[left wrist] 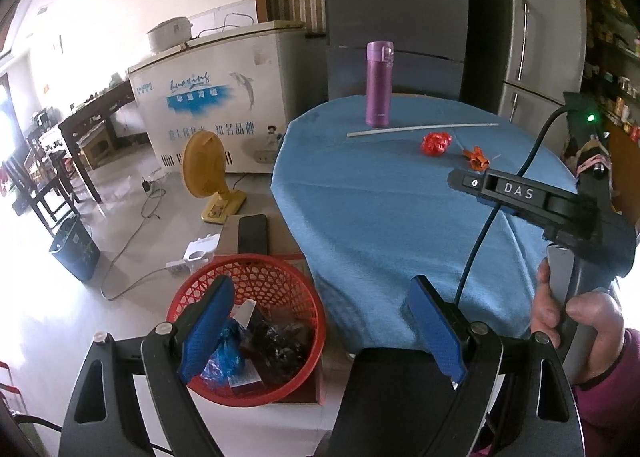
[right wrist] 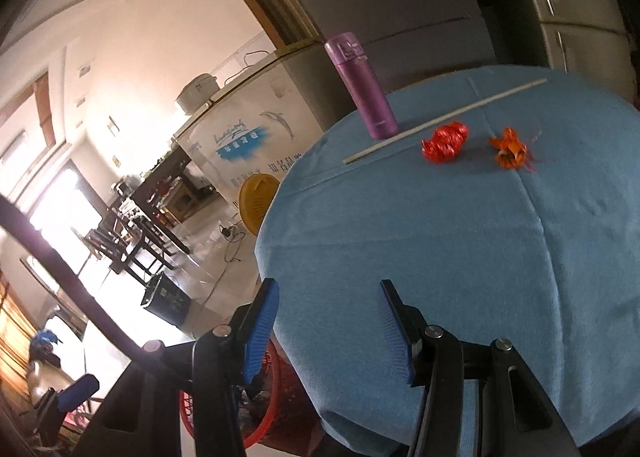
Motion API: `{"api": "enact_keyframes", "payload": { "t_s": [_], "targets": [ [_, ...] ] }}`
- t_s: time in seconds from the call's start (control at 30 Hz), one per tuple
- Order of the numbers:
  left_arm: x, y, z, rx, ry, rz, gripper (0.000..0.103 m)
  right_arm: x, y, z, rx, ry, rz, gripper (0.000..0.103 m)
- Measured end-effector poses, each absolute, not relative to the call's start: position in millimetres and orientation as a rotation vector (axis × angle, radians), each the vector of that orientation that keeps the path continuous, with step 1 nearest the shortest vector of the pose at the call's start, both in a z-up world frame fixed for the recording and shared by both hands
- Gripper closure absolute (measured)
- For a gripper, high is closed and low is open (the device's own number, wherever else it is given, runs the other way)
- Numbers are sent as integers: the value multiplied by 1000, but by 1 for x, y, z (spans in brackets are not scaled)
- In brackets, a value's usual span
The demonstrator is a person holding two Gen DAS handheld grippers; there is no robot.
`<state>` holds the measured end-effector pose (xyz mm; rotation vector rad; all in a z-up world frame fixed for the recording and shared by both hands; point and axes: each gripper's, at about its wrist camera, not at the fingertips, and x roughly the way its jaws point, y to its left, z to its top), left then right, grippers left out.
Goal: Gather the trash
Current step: 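Move both tools over the table toward the red and orange bags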
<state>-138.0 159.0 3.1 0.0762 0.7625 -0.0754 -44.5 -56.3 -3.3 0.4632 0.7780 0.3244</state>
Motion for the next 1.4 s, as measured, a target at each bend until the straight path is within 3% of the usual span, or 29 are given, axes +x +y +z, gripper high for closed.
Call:
{"api": "enact_keyframes", "payload": {
  "t_s": [0.63, 1.4],
  "targets": [
    [-148, 120, 6, 144, 748, -135, 14, -73, -96, 12, 436, 695, 266, 48],
    [-127, 132, -10, 119, 814, -99, 14, -68, -163, 47, 434, 552, 131, 48]
  ]
}}
